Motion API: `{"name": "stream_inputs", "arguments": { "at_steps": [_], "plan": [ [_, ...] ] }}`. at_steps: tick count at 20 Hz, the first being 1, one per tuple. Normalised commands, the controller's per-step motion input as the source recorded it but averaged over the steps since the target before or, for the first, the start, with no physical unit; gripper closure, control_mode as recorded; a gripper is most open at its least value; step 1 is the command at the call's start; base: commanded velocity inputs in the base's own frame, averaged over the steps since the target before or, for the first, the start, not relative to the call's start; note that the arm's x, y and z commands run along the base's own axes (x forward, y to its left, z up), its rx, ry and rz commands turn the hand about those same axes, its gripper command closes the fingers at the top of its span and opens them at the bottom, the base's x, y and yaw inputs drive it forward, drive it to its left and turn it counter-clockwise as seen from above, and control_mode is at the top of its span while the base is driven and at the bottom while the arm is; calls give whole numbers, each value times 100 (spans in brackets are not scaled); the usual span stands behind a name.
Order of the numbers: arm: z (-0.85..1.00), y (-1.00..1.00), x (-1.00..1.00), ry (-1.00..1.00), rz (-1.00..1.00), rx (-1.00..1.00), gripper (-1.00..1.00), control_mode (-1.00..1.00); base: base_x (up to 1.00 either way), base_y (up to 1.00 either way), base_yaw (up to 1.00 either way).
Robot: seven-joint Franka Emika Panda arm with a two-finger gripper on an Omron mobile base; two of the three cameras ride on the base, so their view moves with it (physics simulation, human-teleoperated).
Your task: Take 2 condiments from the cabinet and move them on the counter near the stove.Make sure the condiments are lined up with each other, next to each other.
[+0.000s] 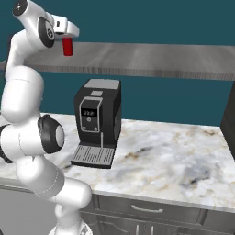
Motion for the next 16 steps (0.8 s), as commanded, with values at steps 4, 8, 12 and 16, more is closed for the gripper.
{"name": "stream_inputs", "arguments": {
  "at_steps": [4, 8, 12, 16],
  "plan": [
    [0, -3, 4, 0, -5, 0, -100, -100, 0, 0, 0],
    [0, 0, 0, 0, -5, 0, 100, -100, 0, 0, 0],
    [0, 0, 0, 0, -4, 0, 100, -100, 0, 0, 0],
    [4, -9, -8, -1, -2, 0, 100, -100, 0, 0, 0]
  ]
}}
